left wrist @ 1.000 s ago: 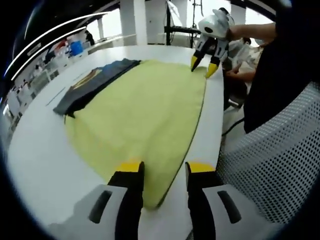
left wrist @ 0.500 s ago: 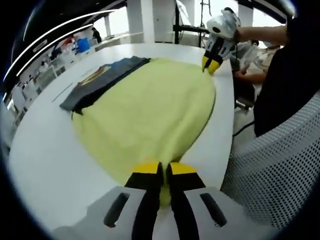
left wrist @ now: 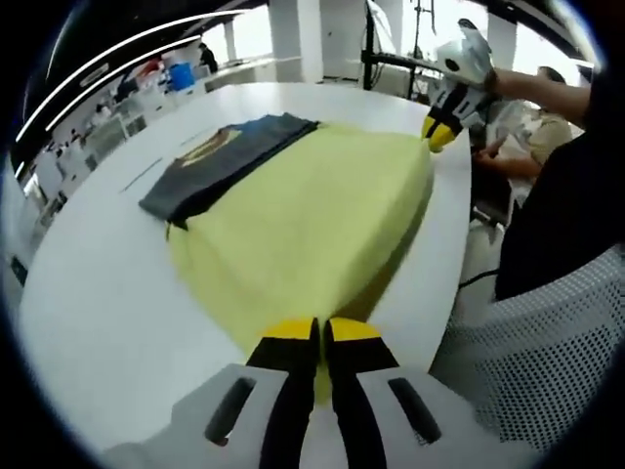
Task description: Fold the garment on the visible template until the final outline fits inside the template.
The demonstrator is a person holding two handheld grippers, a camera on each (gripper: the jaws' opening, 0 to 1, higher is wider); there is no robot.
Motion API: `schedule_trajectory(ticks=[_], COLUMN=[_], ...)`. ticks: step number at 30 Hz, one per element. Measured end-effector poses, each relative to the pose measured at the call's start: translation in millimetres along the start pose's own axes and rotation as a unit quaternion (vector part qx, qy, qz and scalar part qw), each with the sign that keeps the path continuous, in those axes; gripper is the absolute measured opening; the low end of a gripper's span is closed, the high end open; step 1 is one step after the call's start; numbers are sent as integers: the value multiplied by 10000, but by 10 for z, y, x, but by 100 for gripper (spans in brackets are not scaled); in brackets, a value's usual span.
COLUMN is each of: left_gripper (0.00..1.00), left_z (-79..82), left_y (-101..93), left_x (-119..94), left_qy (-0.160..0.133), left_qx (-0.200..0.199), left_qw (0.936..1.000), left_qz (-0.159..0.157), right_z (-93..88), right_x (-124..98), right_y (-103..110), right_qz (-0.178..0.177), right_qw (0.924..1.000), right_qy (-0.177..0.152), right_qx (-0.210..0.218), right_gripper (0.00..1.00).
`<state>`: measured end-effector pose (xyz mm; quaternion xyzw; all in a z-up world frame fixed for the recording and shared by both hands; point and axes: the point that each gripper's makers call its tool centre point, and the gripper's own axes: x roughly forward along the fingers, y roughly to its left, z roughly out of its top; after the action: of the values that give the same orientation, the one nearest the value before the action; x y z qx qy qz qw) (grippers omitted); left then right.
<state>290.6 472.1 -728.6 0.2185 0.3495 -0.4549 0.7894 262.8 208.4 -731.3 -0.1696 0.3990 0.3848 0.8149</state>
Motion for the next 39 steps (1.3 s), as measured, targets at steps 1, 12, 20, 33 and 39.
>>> schedule_trajectory(ticks=[1,12,20,33,39], left_gripper=[1,1,1,1,1], left_z=[13,189,247,400,500], left_y=[8,115,107,53,35], left_x=[-20,-252,-405,-655,-806], left_qy=[4,-69,36,145,147], left_qx=[16,-583,-1057,-1157,-1110], left_qw=[10000,9979,9941,9929,9935], left_qz=[18,266,247,231,204], right_z=[25,310,392,559,652], right_x=[-20,-206,-316,-589,-700], right_y=[-3,-15,59,153,218], right_qz=[-14,-208,-108,88,130], right_qw=[10000,9989,9995,9988,9995], right_qy=[-39,-279,-116,-142,-91], right_qx=[33,302,278,455,282], right_gripper=[0,0,0,0,0])
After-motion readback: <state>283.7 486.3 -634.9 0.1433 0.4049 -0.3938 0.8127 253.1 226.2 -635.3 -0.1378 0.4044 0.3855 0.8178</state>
